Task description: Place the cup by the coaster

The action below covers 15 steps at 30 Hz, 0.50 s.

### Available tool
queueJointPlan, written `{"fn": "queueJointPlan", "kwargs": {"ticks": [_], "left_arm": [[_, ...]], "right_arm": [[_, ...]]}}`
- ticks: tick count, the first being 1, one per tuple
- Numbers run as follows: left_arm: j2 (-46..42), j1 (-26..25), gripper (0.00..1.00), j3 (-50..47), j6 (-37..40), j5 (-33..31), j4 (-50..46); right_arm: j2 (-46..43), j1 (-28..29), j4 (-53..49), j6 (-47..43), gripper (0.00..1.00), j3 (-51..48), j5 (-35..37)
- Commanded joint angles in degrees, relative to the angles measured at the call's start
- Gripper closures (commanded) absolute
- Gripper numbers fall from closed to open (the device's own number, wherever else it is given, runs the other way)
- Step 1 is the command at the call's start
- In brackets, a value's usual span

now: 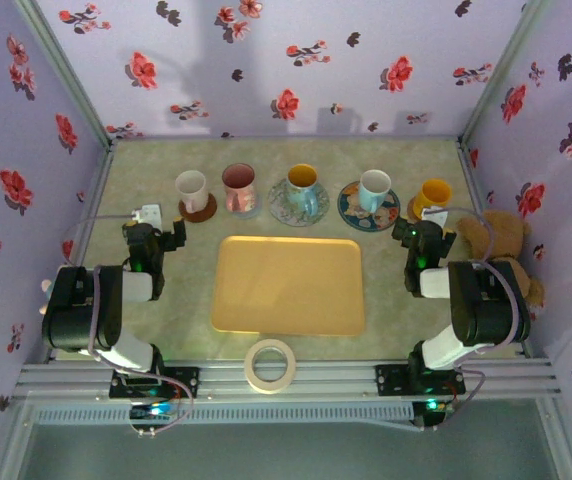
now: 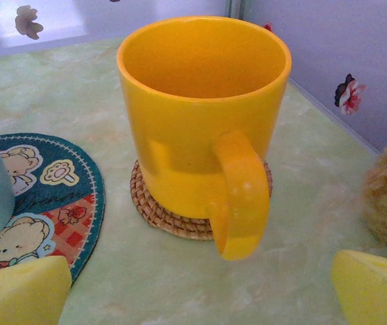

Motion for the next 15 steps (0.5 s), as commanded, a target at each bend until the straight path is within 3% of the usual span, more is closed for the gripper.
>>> {"fn": "queueJointPlan", "kwargs": {"ticks": [1,15], "left_arm": [[0.54,0.44,0.0,0.79,0.33,0.62,-0.31],[0.5,0.53,0.0,1.22,0.16,0.97,-0.94]], "right_arm": [[-0.77,0.34,1.41,1.34,0.01,-0.44,1.81],[-0.62,0.34,1.38,1.31,0.01,-0.45,1.75]]}}
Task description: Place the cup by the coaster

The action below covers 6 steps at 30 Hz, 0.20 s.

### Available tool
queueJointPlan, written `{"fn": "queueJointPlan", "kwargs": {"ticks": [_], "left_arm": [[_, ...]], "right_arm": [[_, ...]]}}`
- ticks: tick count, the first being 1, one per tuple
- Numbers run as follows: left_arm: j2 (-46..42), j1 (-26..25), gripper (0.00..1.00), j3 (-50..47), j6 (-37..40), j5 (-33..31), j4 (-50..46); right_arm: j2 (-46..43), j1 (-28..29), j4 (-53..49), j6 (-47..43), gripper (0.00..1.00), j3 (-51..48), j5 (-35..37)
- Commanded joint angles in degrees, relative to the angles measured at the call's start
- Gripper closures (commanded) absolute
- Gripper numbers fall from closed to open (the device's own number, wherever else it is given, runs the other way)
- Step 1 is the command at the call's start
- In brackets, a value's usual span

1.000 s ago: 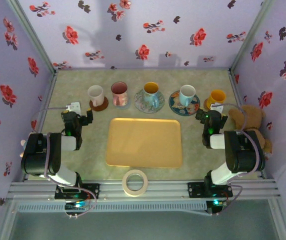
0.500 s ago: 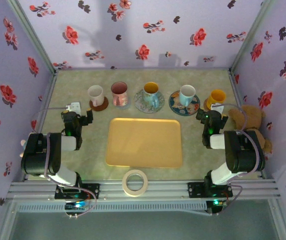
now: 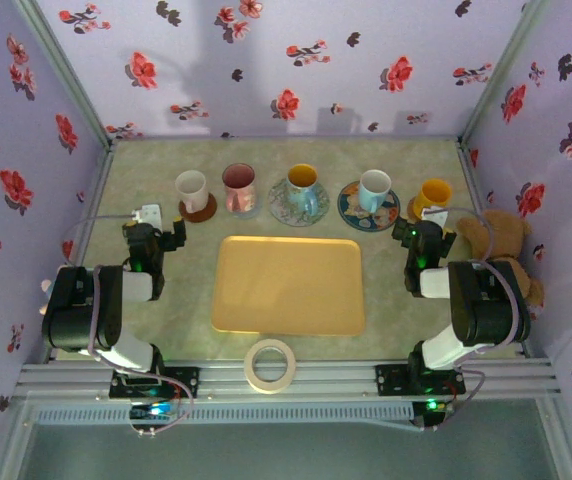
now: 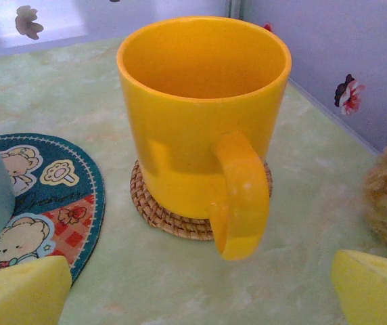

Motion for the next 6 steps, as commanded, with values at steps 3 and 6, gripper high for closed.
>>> {"fn": "queueJointPlan", "kwargs": {"ticks": [3,6], "left_arm": [[0.55,0.79,0.0,1.2,0.09,1.23,-0.88],[0.52,0.72,0.0,0.95,0.67,1.82,-0.46]], "right_arm": [[-0.7,0.34,1.36,1.34,0.01,-0.44,1.76],[-0.63,0.3,1.36,1.34,0.01,-0.45,1.7]]}}
